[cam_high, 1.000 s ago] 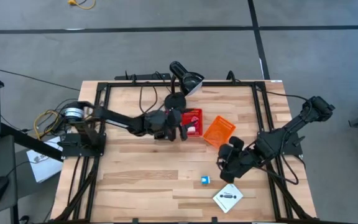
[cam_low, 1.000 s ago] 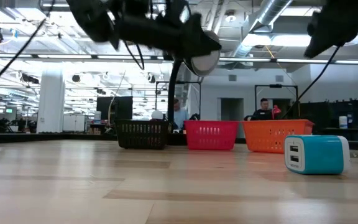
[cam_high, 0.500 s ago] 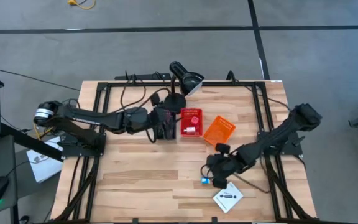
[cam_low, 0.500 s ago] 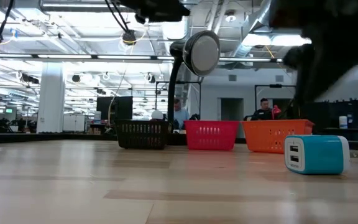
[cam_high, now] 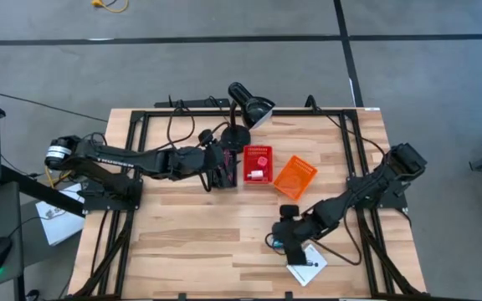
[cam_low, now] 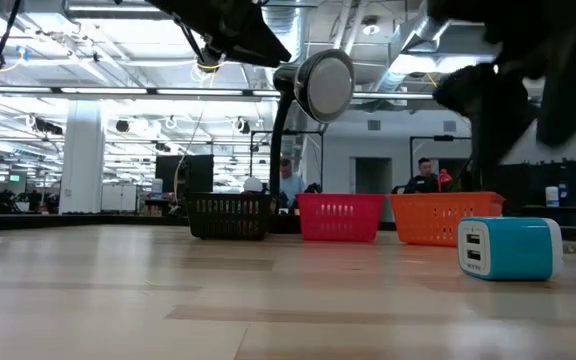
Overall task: Pick and place items into bin
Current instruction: Put the blue charger adapter into the red bin
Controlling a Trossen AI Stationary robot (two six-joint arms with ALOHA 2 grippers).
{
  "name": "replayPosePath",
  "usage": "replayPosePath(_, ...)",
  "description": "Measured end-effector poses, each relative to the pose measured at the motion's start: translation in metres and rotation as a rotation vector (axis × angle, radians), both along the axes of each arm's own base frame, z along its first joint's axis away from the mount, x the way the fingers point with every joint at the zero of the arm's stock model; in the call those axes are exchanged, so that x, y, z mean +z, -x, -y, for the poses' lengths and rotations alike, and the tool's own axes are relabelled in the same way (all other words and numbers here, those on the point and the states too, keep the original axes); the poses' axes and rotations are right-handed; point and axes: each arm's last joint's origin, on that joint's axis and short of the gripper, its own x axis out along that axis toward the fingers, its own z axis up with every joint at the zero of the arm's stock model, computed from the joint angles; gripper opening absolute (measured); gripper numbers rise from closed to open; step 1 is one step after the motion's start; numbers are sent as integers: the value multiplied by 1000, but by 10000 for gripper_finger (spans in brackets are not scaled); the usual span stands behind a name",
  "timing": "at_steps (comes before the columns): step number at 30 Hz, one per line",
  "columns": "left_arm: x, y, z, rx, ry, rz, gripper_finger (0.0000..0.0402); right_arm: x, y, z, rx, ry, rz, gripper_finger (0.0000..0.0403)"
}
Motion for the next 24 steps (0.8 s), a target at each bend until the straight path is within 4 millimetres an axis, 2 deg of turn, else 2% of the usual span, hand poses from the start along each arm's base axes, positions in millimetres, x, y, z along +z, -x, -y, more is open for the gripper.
replayPosePath(4, 1, 0, 0, 0, 1, 7, 234, 2, -4, -10, 17, -39, 76, 236)
replayPosePath(8, 0, 0, 0, 3, 10, 9, 234, -20, -7, -12, -20, -12, -3, 233)
replayPosePath(11, -1, 0, 0, 9, 27, 6, 234, -28, -10, -13, -1, 26, -5, 233)
replayPosePath(15, -1, 0, 0, 10, 28, 2, 234, -27, -13, -11, 16, 84, 6, 233)
replayPosePath(24, -4, 1, 0, 9, 28, -26, 234, -28, -12, -9, 18, 88, -12, 233)
